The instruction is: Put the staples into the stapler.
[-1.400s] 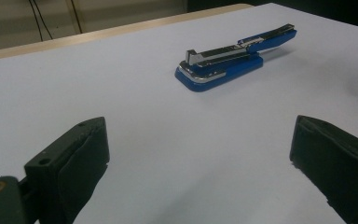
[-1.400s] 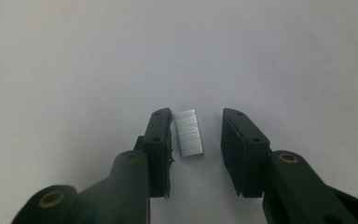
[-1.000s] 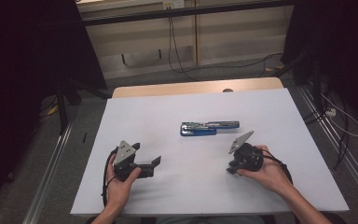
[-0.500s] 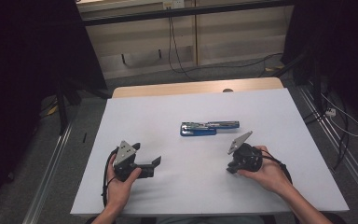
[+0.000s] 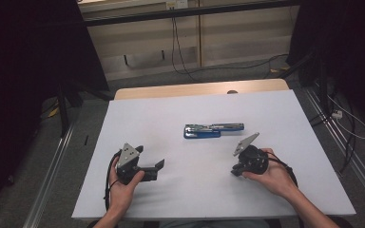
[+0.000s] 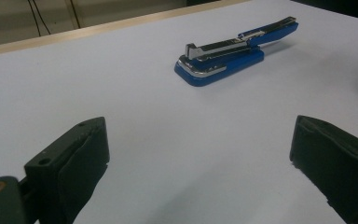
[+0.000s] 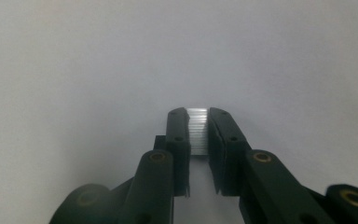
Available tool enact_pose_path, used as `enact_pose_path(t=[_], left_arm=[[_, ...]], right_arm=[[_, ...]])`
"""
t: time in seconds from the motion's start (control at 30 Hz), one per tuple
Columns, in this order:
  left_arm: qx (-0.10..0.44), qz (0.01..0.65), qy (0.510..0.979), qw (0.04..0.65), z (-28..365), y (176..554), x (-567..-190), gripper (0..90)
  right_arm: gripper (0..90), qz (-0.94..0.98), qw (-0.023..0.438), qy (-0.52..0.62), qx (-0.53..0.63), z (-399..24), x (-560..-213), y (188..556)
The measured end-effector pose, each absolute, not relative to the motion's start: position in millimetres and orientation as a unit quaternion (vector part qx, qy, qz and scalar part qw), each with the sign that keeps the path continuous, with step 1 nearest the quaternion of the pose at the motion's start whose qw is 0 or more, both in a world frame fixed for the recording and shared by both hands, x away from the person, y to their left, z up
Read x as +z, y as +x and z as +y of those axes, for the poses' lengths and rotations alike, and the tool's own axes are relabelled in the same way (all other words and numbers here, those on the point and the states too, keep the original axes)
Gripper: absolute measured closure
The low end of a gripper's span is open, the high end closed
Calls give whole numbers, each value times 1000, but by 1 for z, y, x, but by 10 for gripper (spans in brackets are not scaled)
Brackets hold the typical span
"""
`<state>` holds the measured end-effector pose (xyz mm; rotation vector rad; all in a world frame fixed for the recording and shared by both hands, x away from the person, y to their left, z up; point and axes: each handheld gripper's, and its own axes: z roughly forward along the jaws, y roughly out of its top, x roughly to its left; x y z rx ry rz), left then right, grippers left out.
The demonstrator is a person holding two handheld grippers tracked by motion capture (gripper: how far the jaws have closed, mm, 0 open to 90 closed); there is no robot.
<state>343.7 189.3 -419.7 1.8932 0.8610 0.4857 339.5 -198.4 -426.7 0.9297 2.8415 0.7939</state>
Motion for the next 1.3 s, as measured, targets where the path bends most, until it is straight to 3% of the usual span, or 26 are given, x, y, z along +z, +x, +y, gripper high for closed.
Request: enact_pose_path(t=[1.3], left_arm=[[191,358,781,475,188,347,-424,47]], right_arm=[[793,883,79,311,342,-207,-400,361]])
